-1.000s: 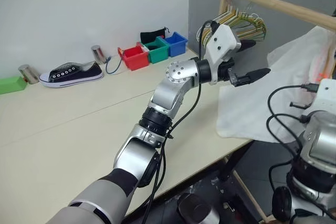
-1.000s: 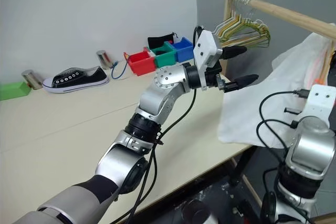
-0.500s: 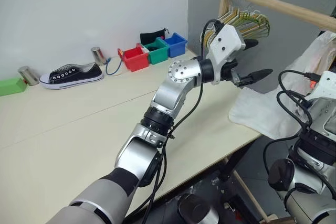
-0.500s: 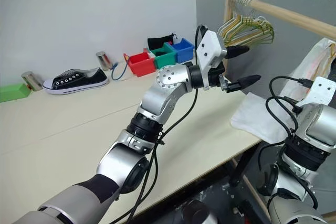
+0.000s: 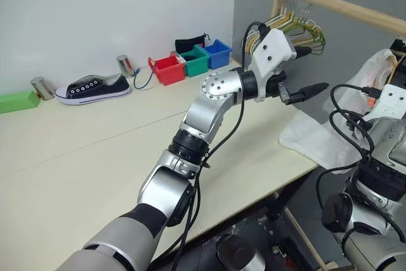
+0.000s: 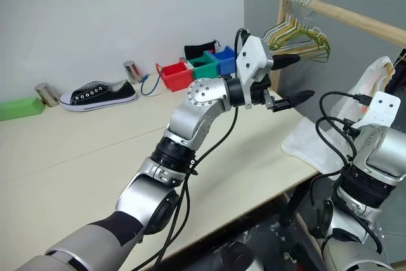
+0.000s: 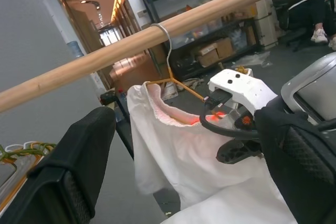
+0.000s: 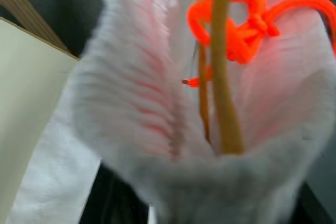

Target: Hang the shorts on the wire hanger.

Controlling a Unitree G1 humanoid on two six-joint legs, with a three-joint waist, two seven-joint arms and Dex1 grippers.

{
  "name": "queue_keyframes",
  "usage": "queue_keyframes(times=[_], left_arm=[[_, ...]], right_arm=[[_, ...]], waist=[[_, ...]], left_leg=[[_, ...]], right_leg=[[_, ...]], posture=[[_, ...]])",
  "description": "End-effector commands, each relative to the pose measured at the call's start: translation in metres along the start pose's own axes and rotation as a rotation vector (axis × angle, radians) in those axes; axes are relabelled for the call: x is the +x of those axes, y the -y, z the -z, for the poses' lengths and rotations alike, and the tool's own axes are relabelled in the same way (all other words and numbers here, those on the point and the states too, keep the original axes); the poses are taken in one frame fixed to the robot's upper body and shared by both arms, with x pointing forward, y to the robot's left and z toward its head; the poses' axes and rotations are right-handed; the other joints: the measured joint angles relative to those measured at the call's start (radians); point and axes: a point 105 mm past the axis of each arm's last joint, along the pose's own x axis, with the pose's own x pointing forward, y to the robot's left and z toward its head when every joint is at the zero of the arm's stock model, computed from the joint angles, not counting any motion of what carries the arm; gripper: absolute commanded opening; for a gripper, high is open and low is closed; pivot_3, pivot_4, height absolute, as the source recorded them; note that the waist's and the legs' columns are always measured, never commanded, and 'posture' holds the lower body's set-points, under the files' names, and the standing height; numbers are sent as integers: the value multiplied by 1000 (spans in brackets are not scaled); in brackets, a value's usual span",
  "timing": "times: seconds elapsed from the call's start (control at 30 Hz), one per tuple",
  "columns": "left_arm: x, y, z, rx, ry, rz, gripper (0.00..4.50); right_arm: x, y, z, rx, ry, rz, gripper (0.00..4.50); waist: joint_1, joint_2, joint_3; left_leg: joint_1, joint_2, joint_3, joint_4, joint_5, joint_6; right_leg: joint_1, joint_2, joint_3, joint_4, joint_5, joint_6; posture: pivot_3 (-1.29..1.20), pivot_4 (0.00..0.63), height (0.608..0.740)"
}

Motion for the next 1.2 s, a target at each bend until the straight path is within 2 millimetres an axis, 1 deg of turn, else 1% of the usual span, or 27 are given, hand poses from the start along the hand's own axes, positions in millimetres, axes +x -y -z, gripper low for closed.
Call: queue_keyframes(times=[0.03, 0.17, 0.23, 0.27, 0.37, 0.43, 0.5, 0.63, 0.7, 0.73, 0.77, 0.83, 0.87, 0.9, 0.93, 0.97, 1.03, 1.07, 1.13, 1.2], left_arm=[[-1, 0, -9, 41, 23, -6, 4500], [-4, -2, -9, 44, 19, -13, 4500], [-7, -3, -8, 40, 17, -17, 4500], [-8, -3, -7, 39, 14, -19, 4500], [-14, -4, -4, 31, 4, -23, 4500], [-18, -4, 0, 24, -4, -29, 4500], [-26, -6, 4, 15, -20, -43, 4500], [-47, -13, 15, -8, -72, -98, 4500], [-63, -19, 23, -19, -113, -146, 4500], [-70, -22, 26, -23, -130, -171, 4500], [-80, -27, 29, -34, -149, -216, 4500], [-99, -36, 35, -56, -181, -309, 4500], [-115, -43, 40, -68, -209, -391, 4500], [-134, -50, 45, -81, -233, -492, 4500], [-152, -55, 48, -91, -252, -581, 4500], [-166, -57, 50, -101, -271, -651, 4500], [-191, -57, 55, -113, -302, -778, 4500], [-199, -57, 56, -121, -310, -817, 4500], [-231, -48, 63, -141, -354, -973, 4500], [-255, -37, 69, -156, -401, -1086, 4500]], right_arm=[[-17, 2, -18, -95, 120, 35, 3069], [-31, -1, -23, -149, 196, 60, 3865], [-41, -5, -28, -175, 255, 58, 4347], [-46, -6, -30, -185, 283, 60, 4438], [-60, -9, -35, -215, 361, 63, 4438], [-71, -11, -42, -261, 422, 66, 4438], [-85, -14, -55, -319, 507, 69, 4438], [-110, -36, -84, -370, 647, 1, 4438], [-117, -54, -91, -401, 677, -55, 4438], [-117, -62, -92, -407, 675, -80, 4438], [-117, -74, -90, -425, 663, -124, 4438], [-111, -96, -81, -428, 624, -217, 4438], [-105, -113, -72, -433, 606, -290, 4438], [-98, -134, -63, -432, 600, -377, 4438], [-94, -153, -53, -424, 591, -467, 4438], [-92, -167, -46, -428, 589, -531, 4438], [-90, -190, -39, -412, 611, -618, 4438], [-89, -198, -36, -403, 618, -643, 4438], [-81, -221, -22, -387, 589, -700, 4438], [-75, -236, -11, -371, 567, -738, 4438]], waist=[[-1, 0, 0], [-2, 0, 0], [-3, 0, 0], [-3, 0, 0], [-5, -1, 0], [-7, -1, 0], [-9, -1, 1], [-25, -2, 1], [-40, -2, 1], [-40, -3, 1], [-43, -4, 0], [-46, -5, -1], [-44, -5, -2], [-43, -7, -4], [-33, -8, -5], [-30, -10, -7], [-4, -11, -8], [18, -12, -8], [77, -13, -9], [129, -19, -14]], left_leg=[[0, 0, 0, 0, 0, 0], [0, 0, 0, 0, 0, 0], [1, 0, 0, 0, 0, 0], [1, 0, -1, 0, 0, 0], [0, 0, -1, 0, 0, 0], [0, 0, -1, 0, 0, 0], [-1, 0, 0, -1, 0, 0], [0, 0, 0, -1, 0, 0], [1, 0, 1, -2, 0, 0], [1, 0, 1, -2, 0, 0], [1, 0, -1, -2, 0, 0], [1, 1, -1, -2, 0, 0], [1, 1, -2, -2, 0, 0], [1, 1, -2, -2, 0, 0], [2, 1, -2, -2, 0, 0], [1, 1, -3, -2, 0, 0], [2, 2, -4, -2, 0, 0], [2, 2, -4, -2, 0, 0], [0, 0, -6, -2, 1, 1], [0, 1, -10, -1, 1, 1]], right_leg=[[0, 0, 0, 0, 0, 0], [0, 0, 0, 0, 0, 0], [0, 0, 0, 0, 0, 1], [0, 0, 0, 0, 0, 0], [0, 0, 0, 0, 0, 0], [0, 0, 0, -1, 0, 0], [0, -1, 0, -2, -1, 1], [-1, -1, 1, -2, -1, 1], [0, -2, 2, -2, -1, 1], [0, -2, 1, -1, -1, 1], [0, -2, -1, -1, -1, 1], [0, -1, -1, 0, -1, 1], [0, -1, -2, 0, -1, 1], [0, -1, -2, 0, -1, 1], [0, -1, -1, 1, -1, 2], [1, 0, -2, 2, 0, 2], [1, 1, -3, 3, 0, 3], [1, 0, -2, 3, 1, 3], [1, -1, -3, 3, 1, 4], [1, -1, -4, 2, 1, 4]], posture=[[-509, 8, 740], [-516, 9, 740], [-530, 14, 740], [-535, 16, 740], [-555, 22, 740], [-575, 31, 740], [-580, 32, 740], [-564, 30, 740], [-537, 25, 740], [-528, 24, 740], [-505, 21, 740], [-491, 18, 740], [-435, 10, 740], [-421, 9, 740], [-381, 6, 740], [-363, 5, 740], [-324, 2, 740], [-288, 0, 740], [-223, 0, 740], [-169, 0, 740]])
